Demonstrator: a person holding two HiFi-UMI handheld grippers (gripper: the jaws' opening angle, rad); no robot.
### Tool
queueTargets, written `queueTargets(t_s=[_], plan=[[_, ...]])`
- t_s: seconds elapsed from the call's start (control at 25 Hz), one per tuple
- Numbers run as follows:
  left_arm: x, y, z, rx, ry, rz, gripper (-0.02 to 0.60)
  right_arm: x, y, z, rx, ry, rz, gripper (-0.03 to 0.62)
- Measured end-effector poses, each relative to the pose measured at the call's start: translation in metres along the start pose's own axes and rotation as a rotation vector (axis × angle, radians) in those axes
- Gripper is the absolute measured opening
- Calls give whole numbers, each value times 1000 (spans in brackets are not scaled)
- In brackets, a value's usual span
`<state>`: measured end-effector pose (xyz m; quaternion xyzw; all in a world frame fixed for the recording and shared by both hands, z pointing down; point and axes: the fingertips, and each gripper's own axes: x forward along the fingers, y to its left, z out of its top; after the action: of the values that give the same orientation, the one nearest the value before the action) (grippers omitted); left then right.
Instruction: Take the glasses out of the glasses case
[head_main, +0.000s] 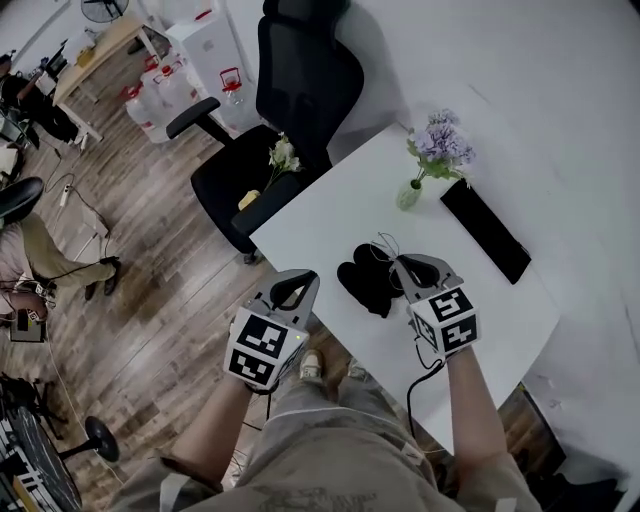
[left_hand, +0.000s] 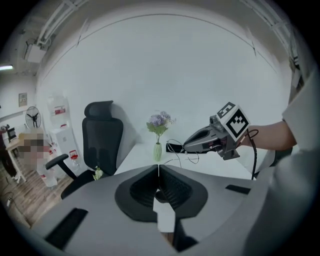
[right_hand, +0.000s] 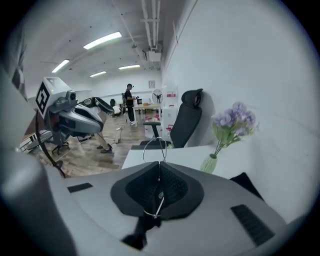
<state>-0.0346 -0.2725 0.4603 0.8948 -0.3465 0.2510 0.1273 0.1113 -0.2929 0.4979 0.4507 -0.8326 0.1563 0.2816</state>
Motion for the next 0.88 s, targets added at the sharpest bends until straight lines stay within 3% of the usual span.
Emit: queueTargets(t_s=[0.48, 0.68, 0.88], plan=[[-64, -7, 108, 148, -235, 60, 21, -147, 5, 124, -76, -370, -124, 34], [-87, -21, 138, 194, -312, 61, 21, -197, 17, 142, -87, -472, -147, 34], [-99, -41, 146, 247, -336, 55, 21, -233, 28, 140, -98, -516, -152, 34]])
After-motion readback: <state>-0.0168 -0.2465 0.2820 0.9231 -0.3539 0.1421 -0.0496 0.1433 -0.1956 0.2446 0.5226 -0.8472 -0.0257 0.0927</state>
